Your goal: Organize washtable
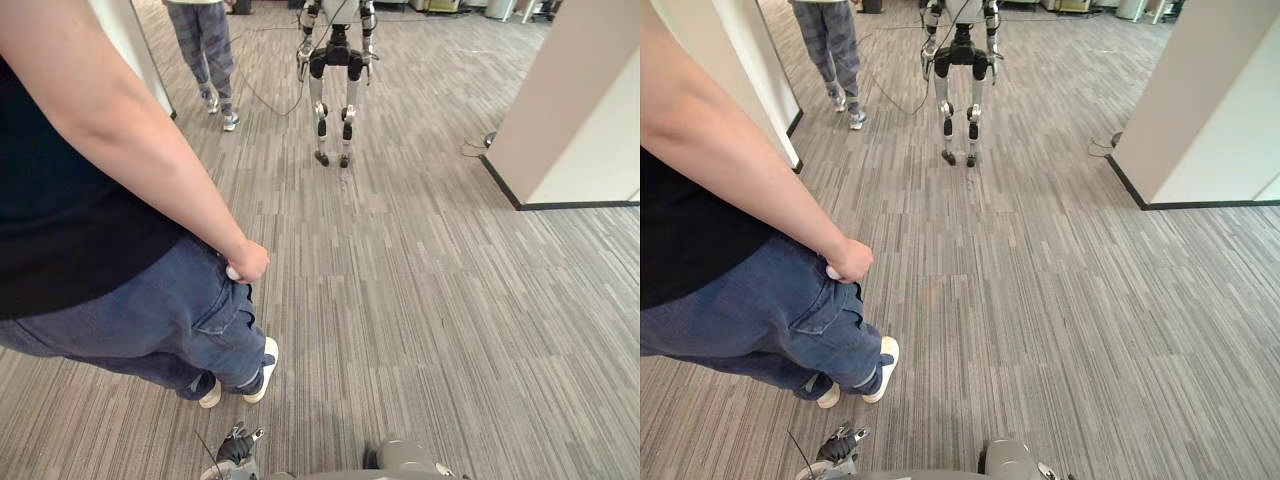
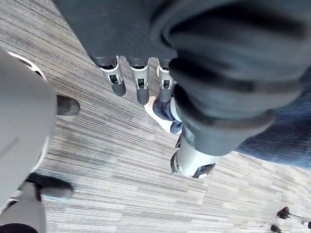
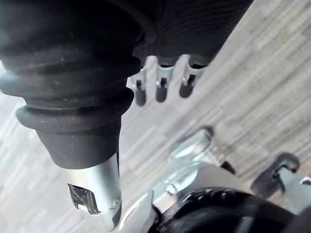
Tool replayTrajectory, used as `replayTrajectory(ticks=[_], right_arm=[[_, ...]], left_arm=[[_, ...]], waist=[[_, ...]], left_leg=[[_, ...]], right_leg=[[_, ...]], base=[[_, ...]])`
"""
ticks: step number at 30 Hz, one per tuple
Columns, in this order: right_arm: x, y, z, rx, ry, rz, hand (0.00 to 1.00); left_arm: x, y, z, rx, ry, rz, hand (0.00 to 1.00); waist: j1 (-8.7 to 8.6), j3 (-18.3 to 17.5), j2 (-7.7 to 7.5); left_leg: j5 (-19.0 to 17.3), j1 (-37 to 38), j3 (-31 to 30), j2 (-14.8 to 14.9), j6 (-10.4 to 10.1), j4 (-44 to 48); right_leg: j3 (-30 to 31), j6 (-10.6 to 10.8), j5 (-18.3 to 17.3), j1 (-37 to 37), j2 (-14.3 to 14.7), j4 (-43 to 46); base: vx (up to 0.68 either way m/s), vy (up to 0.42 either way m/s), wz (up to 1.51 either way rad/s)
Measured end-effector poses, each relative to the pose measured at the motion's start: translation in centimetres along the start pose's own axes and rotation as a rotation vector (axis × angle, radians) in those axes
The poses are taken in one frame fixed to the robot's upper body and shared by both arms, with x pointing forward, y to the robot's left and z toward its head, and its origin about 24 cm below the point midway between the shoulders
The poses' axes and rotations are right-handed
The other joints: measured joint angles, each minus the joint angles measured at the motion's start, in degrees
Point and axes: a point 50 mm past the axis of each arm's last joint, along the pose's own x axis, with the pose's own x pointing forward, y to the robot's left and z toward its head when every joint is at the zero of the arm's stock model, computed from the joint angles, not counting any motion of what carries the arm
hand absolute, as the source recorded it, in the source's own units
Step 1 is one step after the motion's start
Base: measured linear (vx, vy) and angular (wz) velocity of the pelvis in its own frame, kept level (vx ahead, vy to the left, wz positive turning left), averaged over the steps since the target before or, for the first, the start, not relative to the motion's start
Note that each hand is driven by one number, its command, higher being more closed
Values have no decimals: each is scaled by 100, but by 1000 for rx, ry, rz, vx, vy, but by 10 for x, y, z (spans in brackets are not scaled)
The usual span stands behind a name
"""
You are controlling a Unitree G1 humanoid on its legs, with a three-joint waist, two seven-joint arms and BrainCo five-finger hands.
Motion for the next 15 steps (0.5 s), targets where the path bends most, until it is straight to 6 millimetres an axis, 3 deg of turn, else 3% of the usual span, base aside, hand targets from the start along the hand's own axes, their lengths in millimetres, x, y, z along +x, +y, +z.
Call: replayTrajectory(ticks=[1, 3, 5, 7, 8, 15], right_arm=[[0, -5, -2, 1, 20, -14, 0], [0, -12, 4, -16, 3, -28, 0], [0, -14, 7, -23, -3, -30, 0], [0, -12, 5, -34, 6, -28, 0], [4, 0, 9, -151, 21, 18, 0], [4, 0, 9, -149, 19, 18, 0]], left_arm=[[-1, -2, -6, -63, 12, 23, 0], [-7, -4, -24, -132, 48, 38, 0], [-8, -5, -28, -148, 59, 46, 0], [-8, -3, -28, -142, 62, 48, 0], [-3, -1, -18, -11, 56, 16, 0], [-3, -1, -17, 1, 55, 13, 0]], waist=[[59, -1, 155], [160, -118, 350], [169, -120, 430], [195, -128, 368], [186, -29, 232], [188, -32, 229]], left_leg=[[-231, 233, 50, 62, -89, -72], [-251, 201, 41, 185, -118, -91], [-269, 173, 0, 295, -146, -131], [-273, 196, -10, 364, -150, -187], [-521, 251, -145, 250, -184, -189], [-520, 199, -116, 243, -184, -209]], right_leg=[[-32, -178, -83, 17, 56, 302], [-81, -188, -96, 193, 177, -126], [-215, -244, -49, 354, 281, -441], [-271, -265, -35, 463, 361, -623], [-262, -89, 444, 905, 260, -1516], [-253, -86, 444, 826, 257, -1514]], base=[[348, -44, 43], [316, -54, 3], [215, -41, 19], [116, -10, 18], [0, 0, 0], [0, 0, -2]])
